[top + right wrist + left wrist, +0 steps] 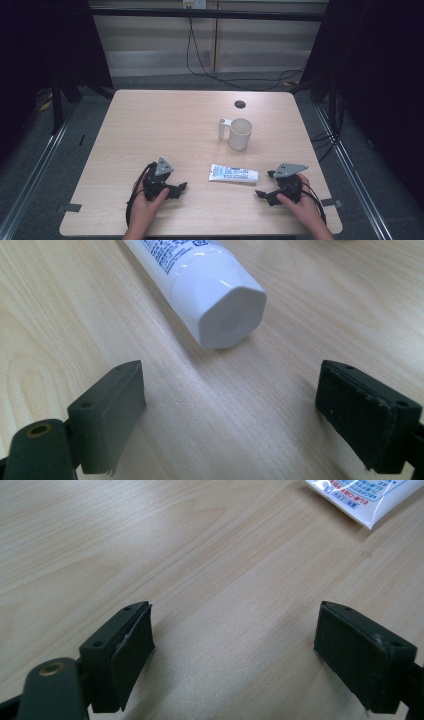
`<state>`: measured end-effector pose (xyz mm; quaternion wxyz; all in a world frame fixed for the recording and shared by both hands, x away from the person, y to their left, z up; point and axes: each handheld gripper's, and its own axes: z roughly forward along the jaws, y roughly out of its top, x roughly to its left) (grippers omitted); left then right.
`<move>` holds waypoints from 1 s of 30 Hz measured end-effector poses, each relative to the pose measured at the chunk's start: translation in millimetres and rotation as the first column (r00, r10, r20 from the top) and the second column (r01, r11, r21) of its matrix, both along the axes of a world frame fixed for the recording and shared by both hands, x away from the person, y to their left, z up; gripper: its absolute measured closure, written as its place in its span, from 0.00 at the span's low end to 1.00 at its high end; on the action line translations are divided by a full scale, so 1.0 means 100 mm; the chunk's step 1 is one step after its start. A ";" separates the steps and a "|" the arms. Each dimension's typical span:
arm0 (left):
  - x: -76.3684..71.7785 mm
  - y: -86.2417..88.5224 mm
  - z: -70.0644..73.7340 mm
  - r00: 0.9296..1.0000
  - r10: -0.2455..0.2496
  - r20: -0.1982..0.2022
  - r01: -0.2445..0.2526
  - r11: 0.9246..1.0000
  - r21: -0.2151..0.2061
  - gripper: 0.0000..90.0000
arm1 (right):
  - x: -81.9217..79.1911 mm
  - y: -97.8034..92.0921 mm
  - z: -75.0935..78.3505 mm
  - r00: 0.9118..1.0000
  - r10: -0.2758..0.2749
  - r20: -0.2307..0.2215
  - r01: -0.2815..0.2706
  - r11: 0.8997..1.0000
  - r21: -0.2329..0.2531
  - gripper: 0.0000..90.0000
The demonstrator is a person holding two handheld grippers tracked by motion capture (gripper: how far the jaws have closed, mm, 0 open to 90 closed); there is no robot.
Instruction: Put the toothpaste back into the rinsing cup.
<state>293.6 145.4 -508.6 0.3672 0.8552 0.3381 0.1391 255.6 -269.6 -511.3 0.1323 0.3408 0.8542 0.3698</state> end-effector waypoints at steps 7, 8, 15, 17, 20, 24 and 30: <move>0.00 0.00 0.00 1.000 -0.001 0.001 0.001 1.000 -0.001 0.17 | 0.01 0.01 0.02 1.000 -0.023 -0.019 0.023 1.000 -0.003 0.16; 0.00 0.00 0.00 1.000 -0.001 0.001 0.001 1.000 -0.001 0.17 | 0.03 0.02 0.04 0.999 -0.019 -0.031 0.018 1.000 -0.022 0.16; -0.01 0.00 0.00 1.000 0.001 -0.001 -0.001 1.000 -0.001 0.18 | 0.24 0.17 0.24 0.985 0.059 -0.163 -0.087 0.981 -0.171 0.20; -0.01 0.00 0.00 1.000 -0.002 0.004 0.002 1.000 0.005 0.18 | 0.30 0.21 0.29 0.981 0.070 -0.182 -0.105 0.976 -0.190 0.20; -0.01 0.00 0.00 1.000 -0.001 0.004 0.001 1.000 0.007 0.18 | 0.36 0.27 0.34 0.976 0.087 -0.201 -0.126 0.974 -0.190 0.20; -0.01 0.01 0.00 1.000 -0.002 0.005 0.002 1.000 0.005 0.18 | 0.45 0.41 0.44 0.969 0.130 -0.210 -0.180 0.954 -0.238 0.21; -0.01 0.00 0.00 1.000 -0.002 0.005 0.002 1.000 0.004 0.18 | 0.61 0.63 0.53 0.953 0.179 -0.243 -0.251 0.919 -0.306 0.25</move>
